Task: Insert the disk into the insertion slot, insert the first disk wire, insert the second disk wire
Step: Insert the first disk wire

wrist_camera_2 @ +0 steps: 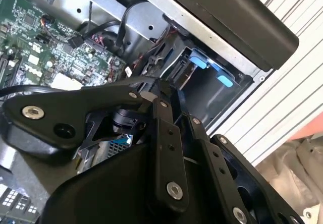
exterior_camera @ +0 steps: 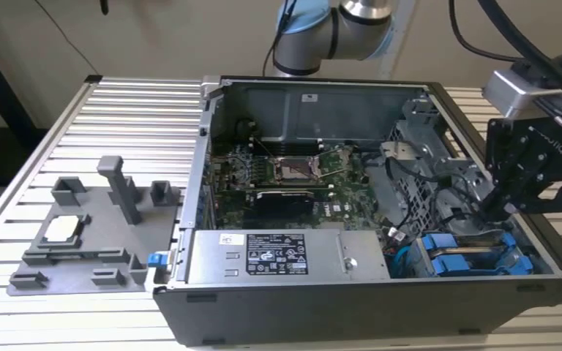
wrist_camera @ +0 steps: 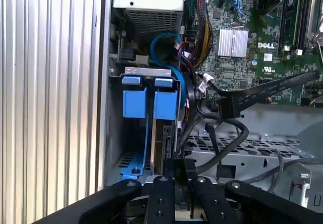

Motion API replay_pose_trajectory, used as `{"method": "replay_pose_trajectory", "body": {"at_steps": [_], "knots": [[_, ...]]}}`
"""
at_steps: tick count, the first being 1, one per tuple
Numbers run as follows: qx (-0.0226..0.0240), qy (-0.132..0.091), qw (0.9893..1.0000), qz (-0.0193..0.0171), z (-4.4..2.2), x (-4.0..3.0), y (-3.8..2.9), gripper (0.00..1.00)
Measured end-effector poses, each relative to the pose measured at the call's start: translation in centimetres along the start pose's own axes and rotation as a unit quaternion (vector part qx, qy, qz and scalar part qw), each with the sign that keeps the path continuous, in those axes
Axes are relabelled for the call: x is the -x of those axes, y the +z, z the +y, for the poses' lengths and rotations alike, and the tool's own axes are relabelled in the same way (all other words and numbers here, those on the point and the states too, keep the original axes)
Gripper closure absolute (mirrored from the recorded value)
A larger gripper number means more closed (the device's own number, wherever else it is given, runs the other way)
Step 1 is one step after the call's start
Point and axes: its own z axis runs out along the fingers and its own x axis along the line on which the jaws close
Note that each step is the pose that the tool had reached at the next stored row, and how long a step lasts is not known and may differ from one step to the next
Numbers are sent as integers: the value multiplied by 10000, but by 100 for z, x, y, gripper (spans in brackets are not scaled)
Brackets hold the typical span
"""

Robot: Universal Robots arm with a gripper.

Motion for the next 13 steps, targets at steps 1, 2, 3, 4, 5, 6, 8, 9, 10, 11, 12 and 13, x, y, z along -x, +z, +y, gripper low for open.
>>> {"method": "replay_pose_trajectory", "body": {"at_steps": [1,2,3,4,5,6,8,9,10,11,12,13], "knots": [[24,-1,10000,-2,-16,-9,1,81],[38,-1,10000,-3,-26,-18,2,81],[42,-1,10000,-5,-29,-28,3,81],[43,-1,10000,-9,-29,-41,6,81],[43,1,10000,-12,-29,-51,9,81],[43,2,10000,-13,-29,-59,13,81],[43,5,10000,-18,-29,-74,26,81],[43,7,10000,-24,-29,-80,34,81],[42,10,10000,-34,-28,-86,43,81],[42,14,10000,-43,-28,-88,52,81],[42,19,10000,-52,-28,-89,61,81],[41,23,10000,-58,-29,-90,68,81]]}}
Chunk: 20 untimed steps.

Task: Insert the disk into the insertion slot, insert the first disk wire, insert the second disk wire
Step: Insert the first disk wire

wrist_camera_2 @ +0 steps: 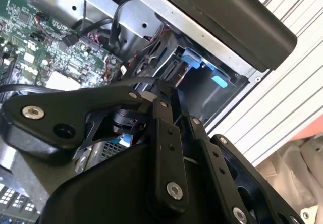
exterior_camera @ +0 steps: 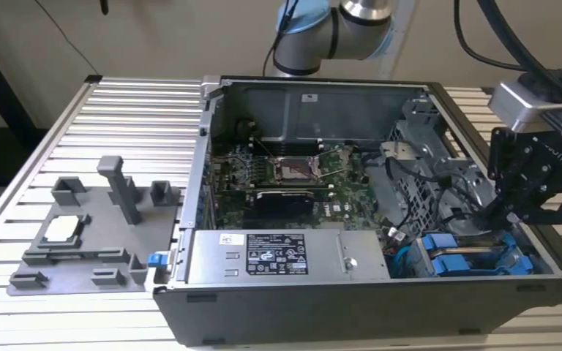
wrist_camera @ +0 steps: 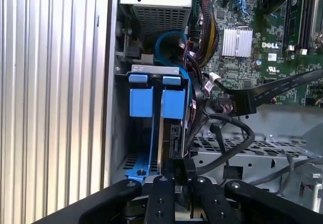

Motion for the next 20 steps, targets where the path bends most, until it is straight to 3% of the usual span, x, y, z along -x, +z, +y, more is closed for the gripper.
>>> {"method": "replay_pose_trajectory", "body": {"at_steps": [7,20], "knots": [[-3,1,10000,-67,-24,-3,50,81],[-5,12,9999,-106,-59,-43,126,81]]}}
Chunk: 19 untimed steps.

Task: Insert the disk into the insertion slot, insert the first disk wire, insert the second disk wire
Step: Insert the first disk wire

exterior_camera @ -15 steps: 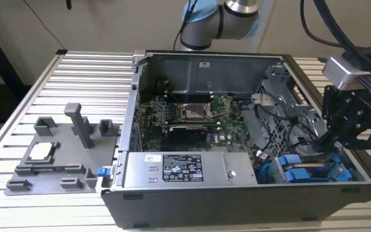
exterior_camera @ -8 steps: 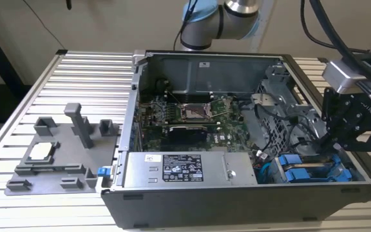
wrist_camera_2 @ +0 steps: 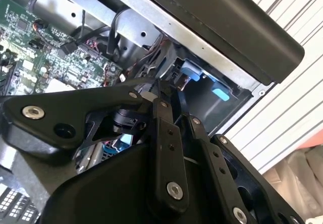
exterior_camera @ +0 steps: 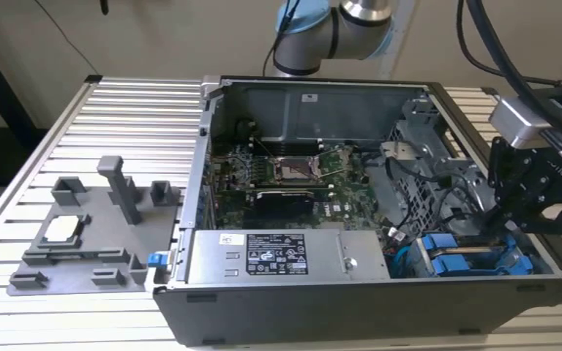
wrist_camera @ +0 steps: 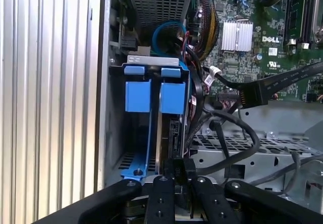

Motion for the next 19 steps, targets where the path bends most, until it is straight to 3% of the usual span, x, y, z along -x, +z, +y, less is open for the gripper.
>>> {"method": "replay_pose_trajectory", "body": {"at_steps": [19], "knots": [[-1,123,9999,-1,0,-7,56,81]]}}
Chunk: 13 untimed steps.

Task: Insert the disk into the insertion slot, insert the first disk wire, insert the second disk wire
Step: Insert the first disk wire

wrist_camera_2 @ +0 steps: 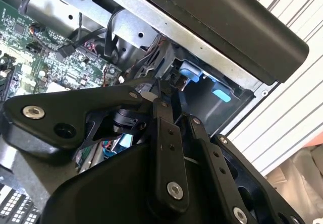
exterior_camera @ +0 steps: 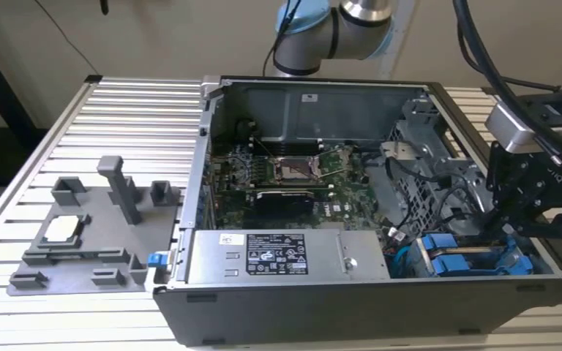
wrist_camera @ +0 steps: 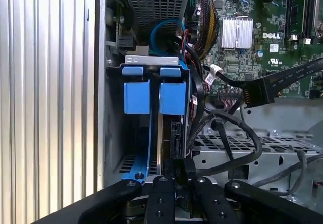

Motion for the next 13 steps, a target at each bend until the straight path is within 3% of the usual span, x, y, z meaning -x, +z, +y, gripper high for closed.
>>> {"method": "replay_pose_trajectory", "body": {"at_steps": [13], "knots": [[0,7,10000,-20,0,2,5,81]]}}
